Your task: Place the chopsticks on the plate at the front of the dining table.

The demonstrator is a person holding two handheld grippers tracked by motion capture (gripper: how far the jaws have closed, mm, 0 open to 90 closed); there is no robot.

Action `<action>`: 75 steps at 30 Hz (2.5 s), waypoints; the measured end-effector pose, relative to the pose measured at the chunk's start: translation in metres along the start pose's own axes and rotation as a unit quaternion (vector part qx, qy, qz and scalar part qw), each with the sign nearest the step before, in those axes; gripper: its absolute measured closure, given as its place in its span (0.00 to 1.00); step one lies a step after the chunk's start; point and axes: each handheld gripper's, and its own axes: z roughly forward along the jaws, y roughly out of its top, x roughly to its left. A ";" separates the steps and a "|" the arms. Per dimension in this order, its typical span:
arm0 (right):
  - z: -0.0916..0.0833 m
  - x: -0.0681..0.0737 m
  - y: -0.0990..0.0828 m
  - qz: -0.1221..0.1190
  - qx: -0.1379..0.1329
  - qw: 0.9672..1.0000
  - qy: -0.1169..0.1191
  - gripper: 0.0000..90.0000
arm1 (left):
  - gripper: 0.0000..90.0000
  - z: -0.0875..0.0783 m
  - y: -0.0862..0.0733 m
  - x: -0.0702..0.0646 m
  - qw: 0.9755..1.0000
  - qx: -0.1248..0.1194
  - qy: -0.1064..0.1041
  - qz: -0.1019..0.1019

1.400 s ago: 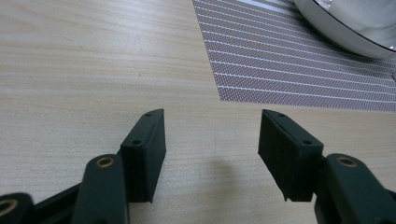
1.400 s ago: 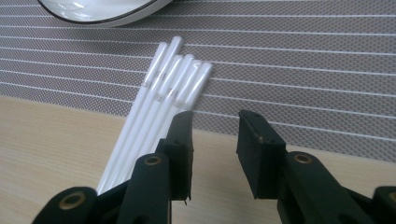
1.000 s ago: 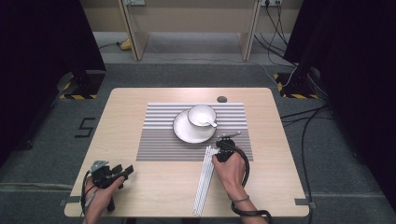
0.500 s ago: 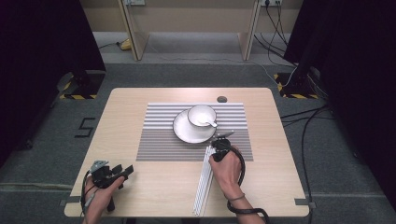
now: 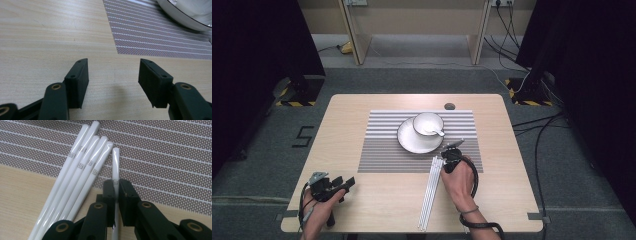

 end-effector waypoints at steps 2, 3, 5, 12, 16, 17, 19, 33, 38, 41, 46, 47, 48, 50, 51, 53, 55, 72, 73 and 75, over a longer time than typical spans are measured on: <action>-0.001 -0.001 0.000 0.000 0.001 1.000 0.005 0.92 | 0.46 0.000 0.000 0.000 1.000 0.000 0.000 0.000; -0.002 -0.001 0.000 0.000 0.000 1.000 0.007 0.91 | 0.46 0.000 0.000 0.000 1.000 0.000 0.000 0.000; -0.004 -0.001 0.001 -0.001 0.002 1.000 0.013 0.89 | 0.46 0.000 0.000 0.000 1.000 0.000 0.000 0.000; -0.011 -0.003 0.005 -0.012 0.028 0.999 0.030 0.87 | 0.46 0.000 0.000 0.000 1.000 -0.001 -0.001 -0.001; -0.012 -0.002 0.005 -0.023 0.051 0.998 0.036 0.87 | 0.46 0.000 0.000 0.000 1.000 -0.001 -0.001 -0.002; -0.012 -0.002 0.005 -0.025 0.058 0.997 0.036 0.87 | 0.46 0.000 0.000 0.000 1.000 -0.001 -0.002 -0.002; -0.013 -0.002 0.005 -0.025 0.063 0.997 0.035 0.87 | 0.46 0.000 0.000 0.000 1.000 -0.001 -0.002 -0.002; -0.014 -0.009 -0.005 -0.030 0.106 0.993 0.031 0.87 | 0.46 0.000 0.000 0.000 1.000 0.000 -0.001 -0.001; -0.015 -0.008 -0.010 -0.033 0.120 0.992 0.030 0.87 | 0.46 0.000 0.000 0.000 1.000 0.000 -0.001 -0.001; -0.014 -0.007 -0.012 -0.033 0.124 0.991 0.028 0.88 | 0.46 0.000 0.000 0.000 1.000 -0.001 -0.001 -0.001; -0.013 -0.005 -0.013 -0.034 0.131 0.991 0.021 0.88 | 0.46 0.000 0.000 0.000 1.000 0.000 -0.002 -0.002; -0.013 -0.005 -0.013 -0.034 0.131 0.991 0.021 0.88 | 0.46 0.000 0.000 0.000 1.000 0.000 -0.002 -0.002; -0.013 -0.003 -0.013 -0.033 0.131 0.991 0.019 0.89 | 0.46 0.000 0.000 0.001 1.000 0.000 -0.002 -0.002; -0.013 -0.003 -0.013 -0.037 0.133 0.990 0.016 0.89 | 0.46 0.000 0.000 0.001 1.000 0.000 -0.002 -0.002; -0.013 -0.002 -0.013 -0.037 0.132 0.990 0.013 0.89 | 0.46 0.000 0.000 0.001 1.000 -0.001 -0.003 -0.002; -0.013 -0.001 -0.013 -0.037 0.134 0.990 0.011 0.90 | 0.46 0.000 0.000 0.001 1.000 0.000 -0.002 -0.002; -0.012 0.000 -0.013 -0.039 0.135 0.990 0.009 0.90 | 0.46 0.000 0.000 0.001 1.000 0.000 -0.003 -0.003; -0.010 0.006 -0.013 -0.021 0.142 0.989 -0.021 0.95 | 0.46 0.000 0.000 0.001 1.000 0.000 -0.003 -0.002; -0.010 0.006 -0.013 -0.021 0.142 0.989 -0.021 0.95 | 0.46 0.000 0.000 0.001 1.000 0.000 -0.003 -0.002; -0.010 0.004 -0.014 -0.013 0.137 0.990 -0.017 0.95 | 0.46 0.000 0.000 0.001 1.000 0.000 -0.003 -0.002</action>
